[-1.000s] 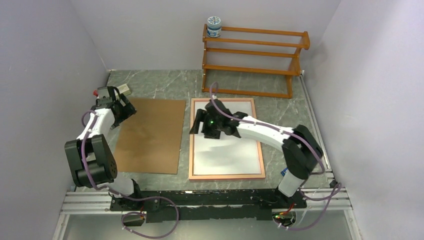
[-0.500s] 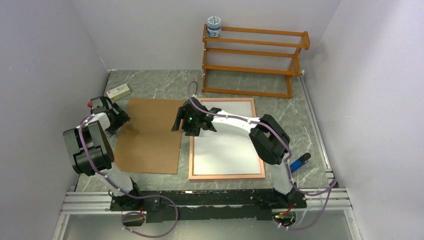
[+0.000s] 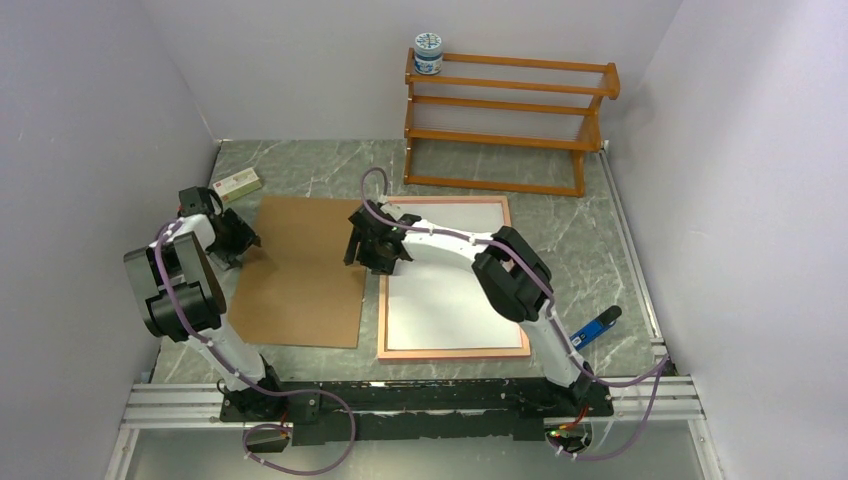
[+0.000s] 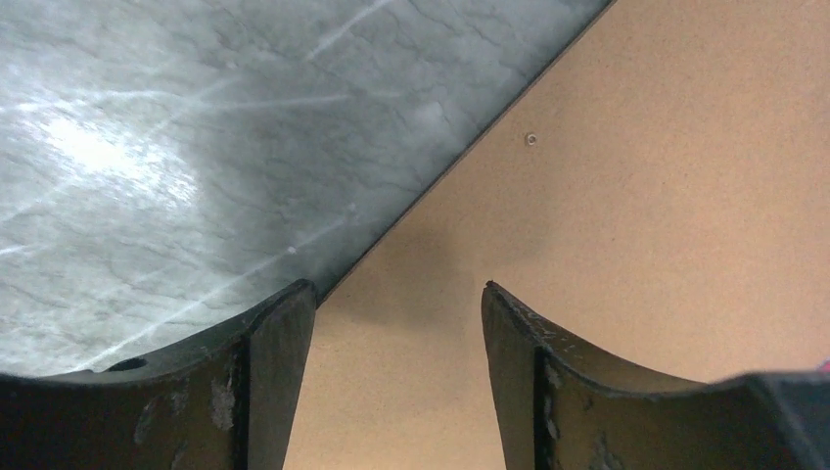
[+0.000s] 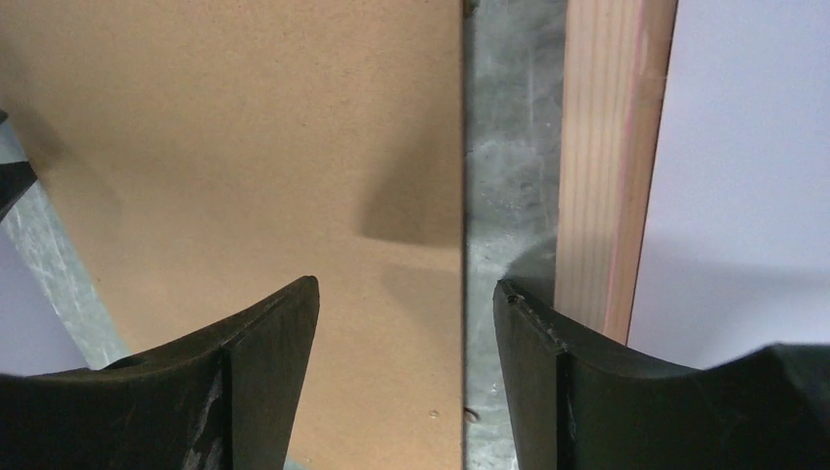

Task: Put the photo into the frame
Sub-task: Turn over the photo frame item at the center of the board.

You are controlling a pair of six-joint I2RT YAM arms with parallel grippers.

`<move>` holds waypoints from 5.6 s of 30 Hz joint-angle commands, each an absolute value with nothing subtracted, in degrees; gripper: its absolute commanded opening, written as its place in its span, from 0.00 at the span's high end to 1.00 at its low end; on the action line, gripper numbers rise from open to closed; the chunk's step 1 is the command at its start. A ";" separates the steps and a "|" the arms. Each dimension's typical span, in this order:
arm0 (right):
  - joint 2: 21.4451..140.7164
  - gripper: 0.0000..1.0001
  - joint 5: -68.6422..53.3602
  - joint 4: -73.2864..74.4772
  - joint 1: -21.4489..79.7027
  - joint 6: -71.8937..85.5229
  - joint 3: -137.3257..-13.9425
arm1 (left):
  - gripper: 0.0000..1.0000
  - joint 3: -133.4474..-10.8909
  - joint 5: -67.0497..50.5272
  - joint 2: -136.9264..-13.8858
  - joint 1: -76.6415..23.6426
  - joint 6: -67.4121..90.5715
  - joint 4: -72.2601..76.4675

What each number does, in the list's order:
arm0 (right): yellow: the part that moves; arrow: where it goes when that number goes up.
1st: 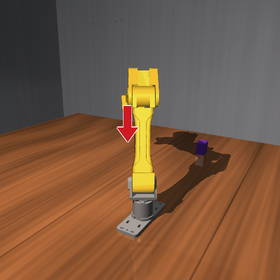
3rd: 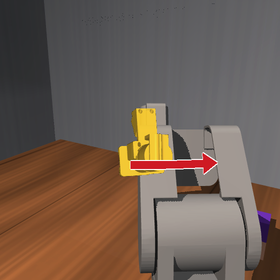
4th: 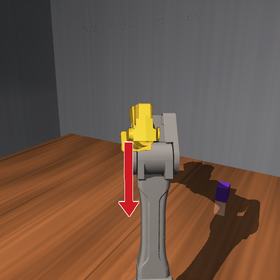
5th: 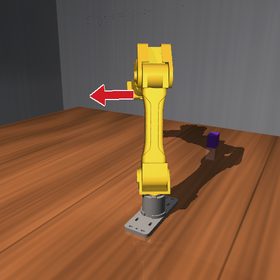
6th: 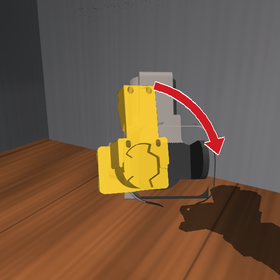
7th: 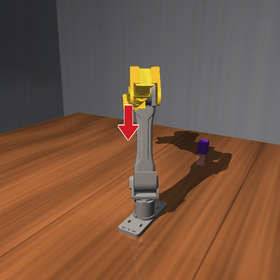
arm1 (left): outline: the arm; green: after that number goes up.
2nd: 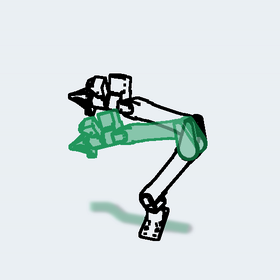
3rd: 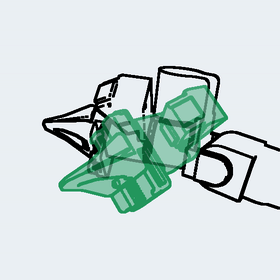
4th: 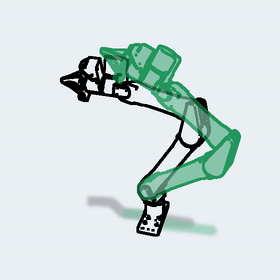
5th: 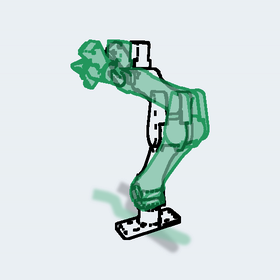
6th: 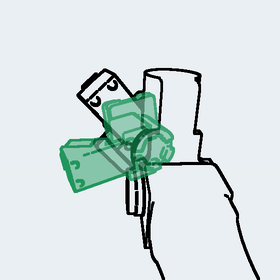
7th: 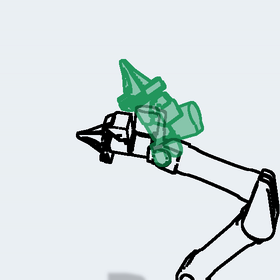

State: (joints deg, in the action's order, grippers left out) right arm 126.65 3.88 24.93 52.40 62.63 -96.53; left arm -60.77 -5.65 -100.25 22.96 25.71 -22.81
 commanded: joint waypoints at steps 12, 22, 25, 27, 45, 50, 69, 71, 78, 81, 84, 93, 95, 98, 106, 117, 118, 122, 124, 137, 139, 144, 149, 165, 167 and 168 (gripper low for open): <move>127.46 0.31 -13.08 8.54 51.01 62.65 -94.40 | 0.41 -58.31 -18.78 -102.53 22.98 29.37 -26.10; 117.86 0.30 -15.62 1.52 50.51 54.78 -91.44 | 0.41 -54.85 -22.51 -105.67 22.95 30.25 -20.89; 116.96 0.30 -15.90 0.43 50.37 55.10 -90.51 | 0.43 -54.12 -24.34 -106.44 23.01 30.41 -19.47; 116.49 0.30 -15.52 0.27 50.07 55.25 -89.68 | 0.43 -53.53 -25.25 -106.65 22.95 30.66 -18.59; 108.06 0.30 -6.25 -1.90 46.03 53.66 -77.12 | 0.49 -37.36 -35.35 -102.52 19.33 41.49 0.31; 105.94 0.30 -4.63 -1.21 44.70 55.40 -73.68 | 0.49 -37.76 -34.27 -102.68 14.51 42.44 0.78; 105.00 0.32 -5.84 -2.37 37.02 60.33 -64.15 | 0.46 -41.23 -31.74 -103.87 13.75 40.15 -3.51; 104.76 0.35 -7.87 -5.30 36.97 59.95 -63.38 | 0.45 -41.26 -31.90 -103.97 13.80 39.97 -3.47; 98.09 0.41 -19.31 -20.51 36.74 61.71 -57.68 | 0.45 -41.42 -33.29 -103.29 13.80 39.76 -3.36; 95.49 0.42 -23.01 -25.55 36.65 64.51 -55.47 | 0.45 -41.31 -33.91 -102.90 13.72 40.07 -2.88; 95.27 0.46 -25.99 -28.13 36.50 67.30 -54.79 | 0.45 -41.24 -34.08 -102.55 13.78 40.29 -2.90; 100.96 0.76 -24.65 -12.69 36.33 68.94 -61.83 | 0.45 -42.56 -33.02 -99.52 13.70 41.37 -4.63; 100.56 0.82 -23.18 -9.77 36.30 68.37 -62.28 | 0.45 -43.30 -31.70 -97.65 13.65 40.96 -6.53; 99.33 0.93 -21.04 -5.58 36.34 66.57 -63.20 | 0.44 -44.98 -29.70 -93.55 13.56 40.53 -9.76; 95.26 1.00 -19.34 -0.94 36.34 64.28 -66.17 | 0.34 -57.13 -22.83 -80.89 8.45 37.10 -23.92; 80.96 1.00 -16.07 10.77 36.48 55.29 -68.02 | 0.10 -63.60 -25.57 -60.31 -4.37 26.84 -32.12; 79.43 1.00 -15.68 11.22 36.55 54.79 -67.35 | 0.09 -64.19 -24.71 -59.42 -6.13 25.49 -32.79; 74.49 1.00 -15.65 12.50 36.41 51.38 -66.99 | 0.06 -65.24 -20.69 -57.82 -10.88 22.85 -33.78; 72.46 1.00 -16.20 12.63 36.47 49.35 -67.04 | 0.06 -65.69 -20.15 -58.43 -11.61 24.20 -34.02; 61.75 1.00 -15.70 18.59 35.77 40.12 -71.01 | 0.06 -70.55 -7.59 -65.32 -12.23 28.43 -40.24; 60.41 1.00 -17.57 17.95 34.94 40.54 -71.17 | 0.06 -70.94 -12.74 -66.85 -11.94 27.92 -39.16; 58.50 1.00 -28.01 13.01 30.34 43.49 -69.57 | 0.06 -74.36 -23.99 -71.28 -10.43 25.64 -38.59; 55.44 1.00 -39.89 4.23 23.39 50.30 -64.73 | 0.06 -82.32 -41.46 -74.31 -2.45 23.66 -42.87; 56.86 1.00 -53.83 -6.32 19.89 57.76 -59.31 | 0.19 -80.29 -66.98 -75.79 4.33 45.90 -13.16; 57.60 1.00 -55.11 -5.79 19.83 57.46 -59.16 | 0.30 -79.64 -67.58 -75.66 5.25 49.39 -9.01; 57.93 1.00 -55.63 -5.39 19.78 57.28 -59.11 | 0.36 -79.37 -68.08 -75.46 5.94 50.73 -7.44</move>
State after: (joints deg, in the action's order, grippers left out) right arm 57.43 -50.76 0.91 20.16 56.01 -58.74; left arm -79.61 -63.33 -75.77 4.21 42.39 -19.57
